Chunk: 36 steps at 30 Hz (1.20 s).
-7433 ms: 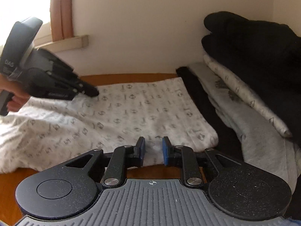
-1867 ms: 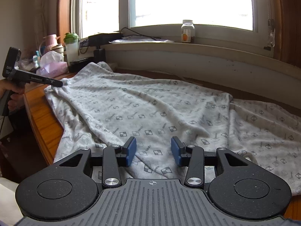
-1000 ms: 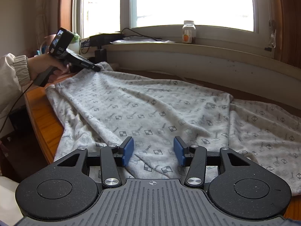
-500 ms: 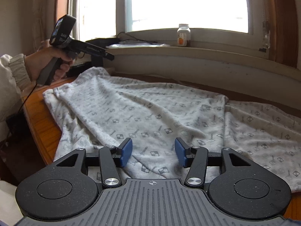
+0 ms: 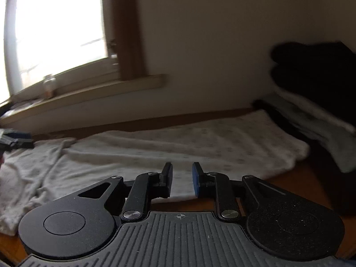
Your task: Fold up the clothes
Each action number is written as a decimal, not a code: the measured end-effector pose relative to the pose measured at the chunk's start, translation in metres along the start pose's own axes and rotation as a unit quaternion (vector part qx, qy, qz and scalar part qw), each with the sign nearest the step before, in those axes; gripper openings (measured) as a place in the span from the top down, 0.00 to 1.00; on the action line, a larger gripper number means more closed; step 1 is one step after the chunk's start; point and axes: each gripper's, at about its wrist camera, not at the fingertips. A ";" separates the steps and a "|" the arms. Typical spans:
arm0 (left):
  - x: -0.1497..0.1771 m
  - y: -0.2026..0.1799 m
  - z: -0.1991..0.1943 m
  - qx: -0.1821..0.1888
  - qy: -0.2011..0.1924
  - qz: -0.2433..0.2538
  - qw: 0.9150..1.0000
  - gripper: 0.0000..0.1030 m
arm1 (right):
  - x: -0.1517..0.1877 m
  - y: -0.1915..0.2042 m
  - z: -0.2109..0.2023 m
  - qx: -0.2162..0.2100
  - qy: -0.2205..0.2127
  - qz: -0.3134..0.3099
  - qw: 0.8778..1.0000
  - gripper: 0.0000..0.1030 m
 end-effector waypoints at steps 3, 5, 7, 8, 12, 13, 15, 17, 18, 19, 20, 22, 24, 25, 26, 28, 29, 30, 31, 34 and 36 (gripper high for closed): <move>0.005 -0.004 0.013 0.000 0.024 0.016 1.000 0.01 | -0.011 -0.051 0.009 0.039 0.004 0.058 0.998 0.70; 0.007 -0.007 0.015 0.002 0.031 0.026 0.999 0.00 | -0.016 -0.074 0.014 0.051 0.007 0.085 0.995 0.67; 0.007 -0.007 0.016 -0.001 0.035 0.028 0.999 0.01 | -0.018 -0.087 0.021 0.054 0.012 0.108 0.993 0.65; 0.007 -0.007 0.016 -0.003 0.036 0.028 0.999 0.01 | -0.019 -0.093 0.024 0.053 0.015 0.120 0.991 0.64; 0.006 -0.004 0.015 0.000 0.031 0.022 0.999 0.00 | -0.019 -0.108 0.036 0.054 0.024 0.163 0.985 0.60; 0.006 -0.003 0.016 0.000 0.031 0.019 0.999 0.00 | -0.019 -0.110 0.038 0.057 0.026 0.170 0.983 0.60; 0.006 -0.002 0.015 0.001 0.032 0.015 0.999 0.00 | -0.020 -0.112 0.041 0.060 0.022 0.175 0.982 0.60; 0.006 -0.002 0.015 0.000 0.033 0.015 0.999 0.00 | -0.024 -0.113 0.046 0.064 0.026 0.177 0.982 0.60; 0.005 -0.002 0.015 -0.001 0.033 0.016 0.999 0.00 | -0.026 -0.113 0.048 0.064 0.027 0.178 0.982 0.60; 0.005 -0.003 0.016 -0.002 0.034 0.017 0.999 0.00 | -0.029 -0.113 0.051 0.064 0.029 0.178 0.982 0.60; 0.005 -0.004 0.016 -0.003 0.035 0.019 0.999 0.01 | -0.031 -0.113 0.054 0.065 0.031 0.179 0.981 0.60; 0.005 -0.005 0.016 -0.006 0.037 0.022 0.999 0.01 | -0.037 -0.114 0.060 0.061 0.036 0.184 0.980 0.61; 0.005 -0.006 0.016 -0.010 0.037 0.023 0.999 0.01 | -0.041 -0.110 0.061 0.057 0.031 0.180 0.982 0.69; 0.005 -0.006 0.016 -0.011 0.037 0.024 0.999 0.01 | -0.043 -0.108 0.061 0.054 0.028 0.178 0.982 0.78; 0.005 -0.006 0.016 -0.011 0.037 0.024 0.999 0.01 | -0.045 -0.106 0.061 0.052 0.026 0.175 0.983 0.81; 0.005 -0.006 0.016 -0.010 0.037 0.024 0.999 0.01 | -0.049 -0.102 0.062 0.047 0.020 0.170 0.984 0.94; 0.005 -0.005 0.016 -0.010 0.037 0.023 0.999 0.01 | -0.051 -0.100 0.062 0.044 0.017 0.167 0.985 0.95; 0.005 -0.005 0.016 -0.009 0.037 0.023 0.999 0.01 | -0.053 -0.098 0.062 0.042 0.014 0.165 0.985 0.95; 0.005 -0.004 0.016 -0.009 0.038 0.023 0.999 0.01 | -0.055 -0.095 0.063 0.039 0.012 0.162 0.986 0.96; 0.005 -0.004 0.016 -0.008 0.039 0.023 0.999 0.01 | -0.064 -0.080 0.062 0.027 0.002 0.142 0.990 0.96; 0.005 -0.004 0.017 -0.009 0.040 0.024 0.999 0.01 | -0.074 -0.050 0.059 0.004 -0.007 0.104 0.995 0.96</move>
Point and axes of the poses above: each gripper's, at about its wrist camera, not at the fingertips, and z roughly the way its jaws point, y to its left, x to its underside, and after that the axes turned 12 degrees about y, right-handed
